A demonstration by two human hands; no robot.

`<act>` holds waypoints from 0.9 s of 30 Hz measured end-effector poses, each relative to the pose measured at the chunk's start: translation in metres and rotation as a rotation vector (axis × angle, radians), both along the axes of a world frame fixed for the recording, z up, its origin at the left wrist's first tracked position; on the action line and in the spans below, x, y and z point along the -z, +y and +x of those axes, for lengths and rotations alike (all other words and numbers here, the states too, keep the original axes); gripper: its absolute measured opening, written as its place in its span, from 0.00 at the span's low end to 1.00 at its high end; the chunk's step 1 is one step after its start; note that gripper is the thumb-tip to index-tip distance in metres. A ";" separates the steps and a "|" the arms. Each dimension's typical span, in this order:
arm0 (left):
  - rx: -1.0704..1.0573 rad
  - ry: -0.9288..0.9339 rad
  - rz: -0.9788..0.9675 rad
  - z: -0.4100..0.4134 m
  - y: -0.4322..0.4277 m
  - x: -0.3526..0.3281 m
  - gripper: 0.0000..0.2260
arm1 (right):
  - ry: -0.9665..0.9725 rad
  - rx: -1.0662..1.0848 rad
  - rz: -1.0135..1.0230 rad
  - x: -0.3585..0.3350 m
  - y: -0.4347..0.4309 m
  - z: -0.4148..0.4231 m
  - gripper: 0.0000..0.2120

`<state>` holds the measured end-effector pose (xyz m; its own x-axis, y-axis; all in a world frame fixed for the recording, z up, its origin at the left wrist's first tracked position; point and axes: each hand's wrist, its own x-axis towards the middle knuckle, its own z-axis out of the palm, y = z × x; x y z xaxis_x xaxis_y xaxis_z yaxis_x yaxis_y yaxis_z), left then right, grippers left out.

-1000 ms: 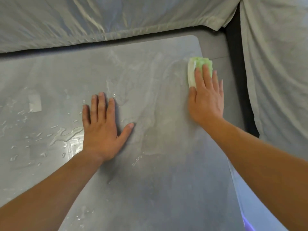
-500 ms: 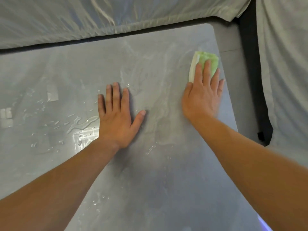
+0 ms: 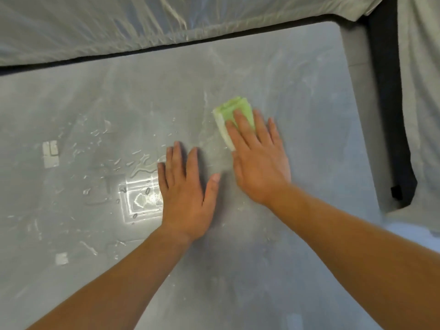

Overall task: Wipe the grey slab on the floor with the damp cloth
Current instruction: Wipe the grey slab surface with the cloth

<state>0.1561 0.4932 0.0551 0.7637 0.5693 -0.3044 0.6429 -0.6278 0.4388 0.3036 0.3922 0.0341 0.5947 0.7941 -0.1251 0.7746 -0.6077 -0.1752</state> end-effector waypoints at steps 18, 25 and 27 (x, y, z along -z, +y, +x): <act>0.122 0.058 0.041 -0.012 0.002 0.011 0.37 | 0.016 -0.357 -0.040 -0.002 -0.068 -0.019 0.29; 0.121 0.042 0.081 -0.014 0.000 0.015 0.37 | 0.036 0.489 0.056 -0.005 -0.046 -0.033 0.30; 0.107 0.009 0.055 -0.014 0.001 0.013 0.36 | 0.034 0.283 0.058 -0.006 -0.053 -0.092 0.30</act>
<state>0.1418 0.4937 0.0425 0.8183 0.5005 -0.2825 0.5747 -0.7159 0.3964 0.2119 0.3388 0.0400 0.7897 0.6039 -0.1086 0.5689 -0.7869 -0.2389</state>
